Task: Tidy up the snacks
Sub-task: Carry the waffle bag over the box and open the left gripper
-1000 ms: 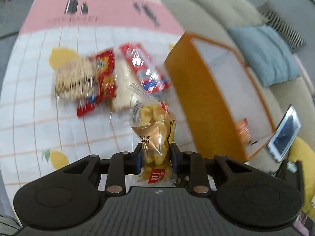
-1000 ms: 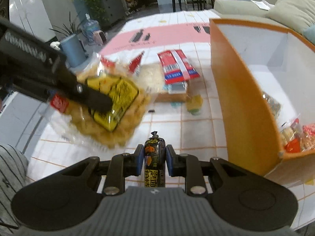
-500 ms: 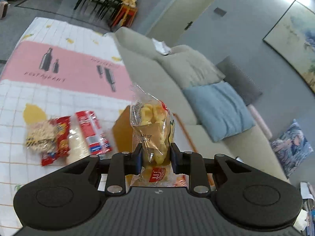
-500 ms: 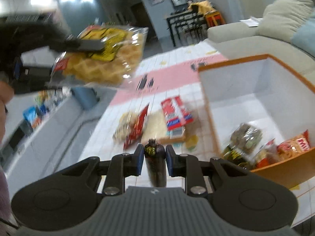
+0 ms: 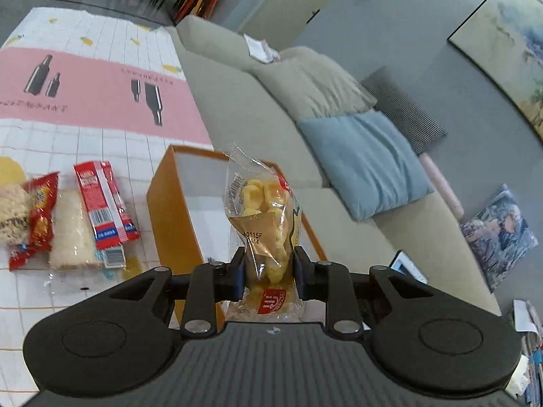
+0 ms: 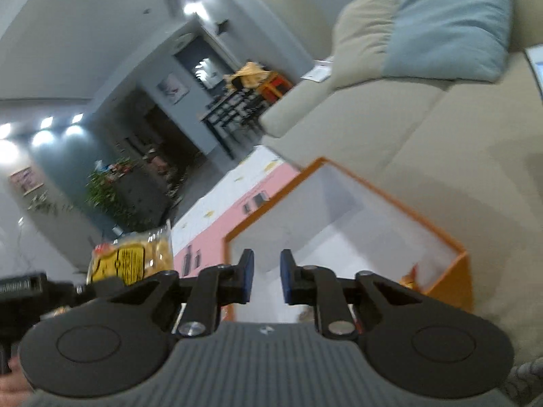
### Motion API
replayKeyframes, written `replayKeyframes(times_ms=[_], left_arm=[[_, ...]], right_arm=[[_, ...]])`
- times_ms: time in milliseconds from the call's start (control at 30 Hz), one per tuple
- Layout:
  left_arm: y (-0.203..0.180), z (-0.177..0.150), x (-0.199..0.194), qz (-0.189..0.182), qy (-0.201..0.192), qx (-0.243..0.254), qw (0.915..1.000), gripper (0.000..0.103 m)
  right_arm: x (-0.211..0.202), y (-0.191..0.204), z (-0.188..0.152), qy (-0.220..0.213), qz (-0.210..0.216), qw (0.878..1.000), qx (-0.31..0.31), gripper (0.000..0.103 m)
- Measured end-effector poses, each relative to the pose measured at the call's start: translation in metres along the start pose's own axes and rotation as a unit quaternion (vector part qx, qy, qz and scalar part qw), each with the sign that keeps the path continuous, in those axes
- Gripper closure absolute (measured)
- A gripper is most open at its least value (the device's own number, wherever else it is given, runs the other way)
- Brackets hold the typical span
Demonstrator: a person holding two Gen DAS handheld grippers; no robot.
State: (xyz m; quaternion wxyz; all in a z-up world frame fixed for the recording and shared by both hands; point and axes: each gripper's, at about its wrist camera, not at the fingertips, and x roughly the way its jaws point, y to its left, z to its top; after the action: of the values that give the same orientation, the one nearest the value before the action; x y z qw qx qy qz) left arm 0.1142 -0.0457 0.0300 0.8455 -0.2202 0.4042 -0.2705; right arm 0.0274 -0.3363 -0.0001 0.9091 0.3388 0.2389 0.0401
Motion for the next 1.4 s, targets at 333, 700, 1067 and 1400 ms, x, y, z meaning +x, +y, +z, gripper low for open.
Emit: replayKeyframes(times_ms=[333, 700, 1067, 1400], left_arm=[[0.020, -0.012, 0.001, 0.025, 0.019, -0.013, 0.9994, 0.073], [0.045, -0.021, -0.016, 0.037, 0.027, -0.026, 0.9986, 0.073], [-0.009, -0.014, 0.050, 0.012, 0.065, 0.018, 0.9977, 0.073], [-0.032, -0.021, 0.135, 0.036, 0.103, -0.001, 0.9940, 0.073]], right_arm=[[0.002, -0.007, -0.004, 0.025, 0.004, 1.000, -0.002, 0.090], [-0.012, -0.004, -0.006, 0.020, -0.019, 0.999, -0.043, 0.090], [-0.029, -0.020, 0.004, -0.022, -0.077, 0.996, -0.037, 0.088], [-0.030, -0.036, 0.011, -0.008, -0.095, 0.995, -0.039, 0.088]])
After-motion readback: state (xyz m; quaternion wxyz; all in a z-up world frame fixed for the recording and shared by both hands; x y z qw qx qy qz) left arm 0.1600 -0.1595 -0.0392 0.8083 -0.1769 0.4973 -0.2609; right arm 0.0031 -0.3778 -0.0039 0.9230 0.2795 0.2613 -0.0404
